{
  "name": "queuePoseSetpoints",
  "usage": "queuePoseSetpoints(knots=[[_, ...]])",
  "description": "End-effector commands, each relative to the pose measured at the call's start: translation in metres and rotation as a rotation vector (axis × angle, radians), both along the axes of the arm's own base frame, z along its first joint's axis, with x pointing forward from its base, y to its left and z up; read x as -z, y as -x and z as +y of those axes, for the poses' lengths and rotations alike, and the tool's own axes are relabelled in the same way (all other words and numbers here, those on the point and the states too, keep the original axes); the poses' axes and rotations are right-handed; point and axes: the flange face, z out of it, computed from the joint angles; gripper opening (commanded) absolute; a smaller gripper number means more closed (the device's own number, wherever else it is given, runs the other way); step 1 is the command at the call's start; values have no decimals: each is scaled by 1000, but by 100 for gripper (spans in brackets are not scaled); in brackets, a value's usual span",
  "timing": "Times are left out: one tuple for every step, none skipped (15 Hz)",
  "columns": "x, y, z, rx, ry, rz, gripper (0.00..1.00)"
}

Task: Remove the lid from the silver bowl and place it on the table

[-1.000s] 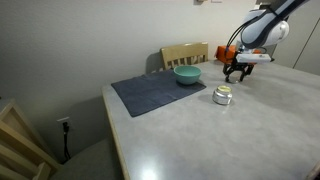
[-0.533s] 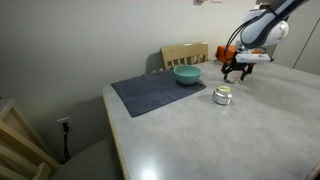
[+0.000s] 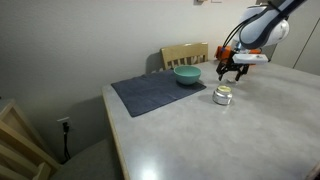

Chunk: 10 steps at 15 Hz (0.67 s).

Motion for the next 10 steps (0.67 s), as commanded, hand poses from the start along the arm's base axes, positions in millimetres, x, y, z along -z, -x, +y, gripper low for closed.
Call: queuePoseSetpoints(knots=[[-18,31,27,-42,-3,-25,100],[-21,37,35,-52,-1,-34,100],[-25,42,41,-60,1,-44,100],[-29,47,48,-69,2,-56,100],[-32,52,54,-76,0,-65,100],[-35,57,59,-83,-2,-74,100],[-38,61,63,-87,-7,-85,100],[-39,66,69,-97,-13,-85,100],[-41,70,72,-105,-17,-87,100],[-42,74,76,-117,-26,-81,100]])
